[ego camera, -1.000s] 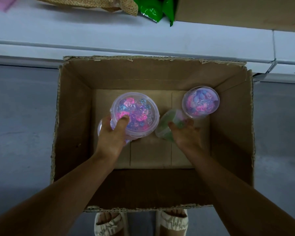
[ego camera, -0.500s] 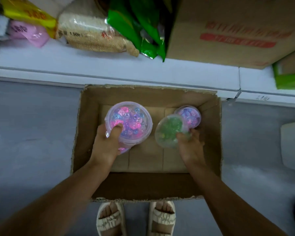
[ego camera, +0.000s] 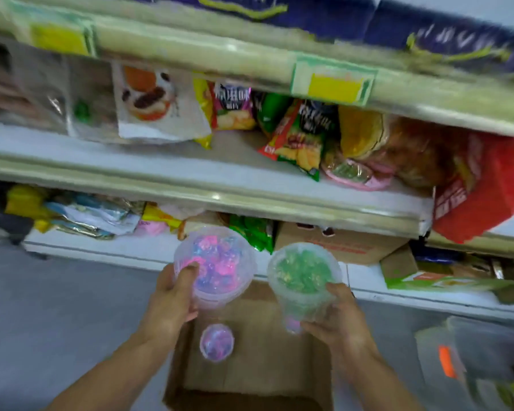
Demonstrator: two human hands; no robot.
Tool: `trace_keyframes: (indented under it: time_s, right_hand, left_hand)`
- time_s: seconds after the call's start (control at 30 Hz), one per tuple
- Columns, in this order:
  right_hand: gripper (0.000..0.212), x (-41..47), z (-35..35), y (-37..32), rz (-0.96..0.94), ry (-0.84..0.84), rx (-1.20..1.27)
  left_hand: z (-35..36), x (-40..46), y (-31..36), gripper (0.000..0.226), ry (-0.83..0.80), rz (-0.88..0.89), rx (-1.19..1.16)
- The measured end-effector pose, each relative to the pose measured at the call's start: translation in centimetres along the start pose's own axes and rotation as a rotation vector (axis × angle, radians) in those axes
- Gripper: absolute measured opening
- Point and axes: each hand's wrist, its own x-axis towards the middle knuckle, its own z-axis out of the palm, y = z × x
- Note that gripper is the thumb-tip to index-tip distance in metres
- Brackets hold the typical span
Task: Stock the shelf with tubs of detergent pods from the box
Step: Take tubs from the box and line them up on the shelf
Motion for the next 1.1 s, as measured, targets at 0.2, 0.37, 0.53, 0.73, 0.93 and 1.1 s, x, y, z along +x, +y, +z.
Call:
trace_keyframes:
  time_s: [0.2, 0.37, 0.53, 0.73, 0.93, 1.1]
  right_hand:
    - [0.037, -12.0, 2.6, -10.7, -0.065, -0.110, 0.133]
    - [0.036, -20.7, 4.1, -17.9, -0.142, -0.151, 0.152]
    - [0.042, -27.9, 5.3, -23.7, -0.292, -0.154, 0.216]
    - [0.048, -33.6, 5.6, -29.8, -0.441, -0.220, 0.252]
    - [0.052, -37.1, 6.3, -36.5, -0.606, -0.256, 0.265]
    - [0.046, -37.9, 7.8, -42.3, -0.662, -0.248, 0.284]
  left_hand:
    - [-4.1, -6.9, 12.8, 0.026, -0.033, 0.127, -0.007]
    - [-6.8, -11.5, 21.6, 0.018, -0.082, 0.152, -0.096]
    - [-9.0, -16.6, 29.5, 0.030, -0.164, 0.249, -0.118]
    - [-10.0, -20.9, 36.3, 0.038, -0.259, 0.315, -0.126]
    - [-8.8, -24.5, 42.2, 0.029, -0.306, 0.344, -0.206]
    - [-7.8, -25.8, 44.9, 0.019, -0.355, 0.378, -0.252]
